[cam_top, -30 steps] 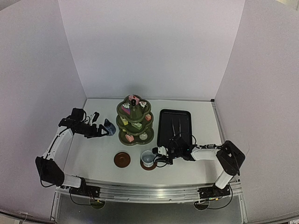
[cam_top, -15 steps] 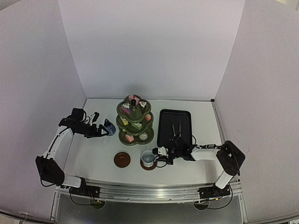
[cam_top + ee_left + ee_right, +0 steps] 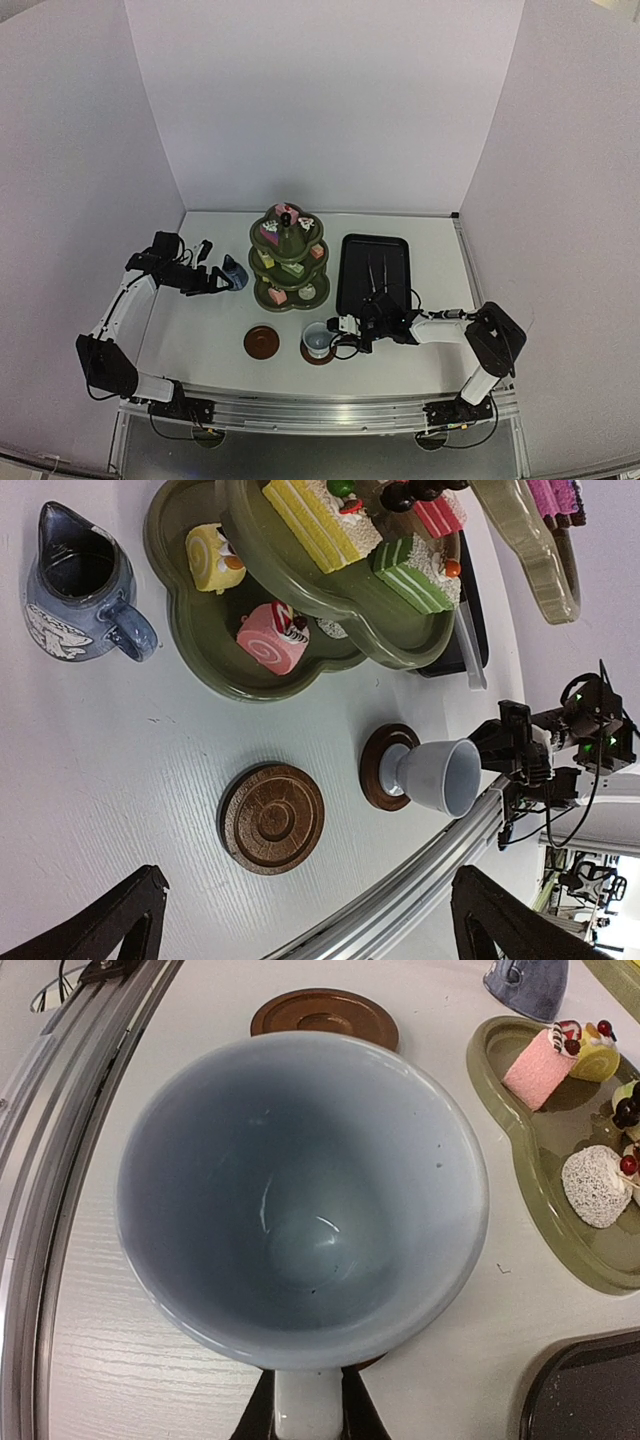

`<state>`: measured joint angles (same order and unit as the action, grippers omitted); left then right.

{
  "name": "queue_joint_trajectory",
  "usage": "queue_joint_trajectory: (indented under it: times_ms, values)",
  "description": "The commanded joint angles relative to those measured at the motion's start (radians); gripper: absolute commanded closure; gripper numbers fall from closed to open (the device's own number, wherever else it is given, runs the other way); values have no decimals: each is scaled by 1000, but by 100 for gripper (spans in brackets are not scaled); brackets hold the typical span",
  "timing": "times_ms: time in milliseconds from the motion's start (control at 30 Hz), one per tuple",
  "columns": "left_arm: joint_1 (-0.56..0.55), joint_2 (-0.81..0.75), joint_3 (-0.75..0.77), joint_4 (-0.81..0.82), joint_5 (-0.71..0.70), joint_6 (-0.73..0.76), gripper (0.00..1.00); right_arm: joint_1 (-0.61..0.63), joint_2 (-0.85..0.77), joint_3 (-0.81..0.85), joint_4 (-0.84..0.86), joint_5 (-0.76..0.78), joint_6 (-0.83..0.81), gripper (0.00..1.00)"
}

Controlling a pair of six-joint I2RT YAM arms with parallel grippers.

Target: Serve the afternoon tea

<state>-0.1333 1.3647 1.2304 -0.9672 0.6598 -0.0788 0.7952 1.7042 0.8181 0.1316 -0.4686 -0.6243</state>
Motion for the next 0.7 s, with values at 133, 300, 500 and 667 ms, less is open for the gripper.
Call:
queue_joint_trajectory:
  times_ms: [133,300,500,667]
  values:
    - [8,0,37,19,21,7,0,-4,-35,17,-37,14,5,82]
    - [8,14,80,12,-14,45,0,-4,-41,25,-39,22,23,72]
    - [7,227,385,-146,-281,289,1,-4,-101,33,-48,64,64,59]
    - [9,428,600,-214,-551,572,6,-5,-183,48,-84,117,132,11]
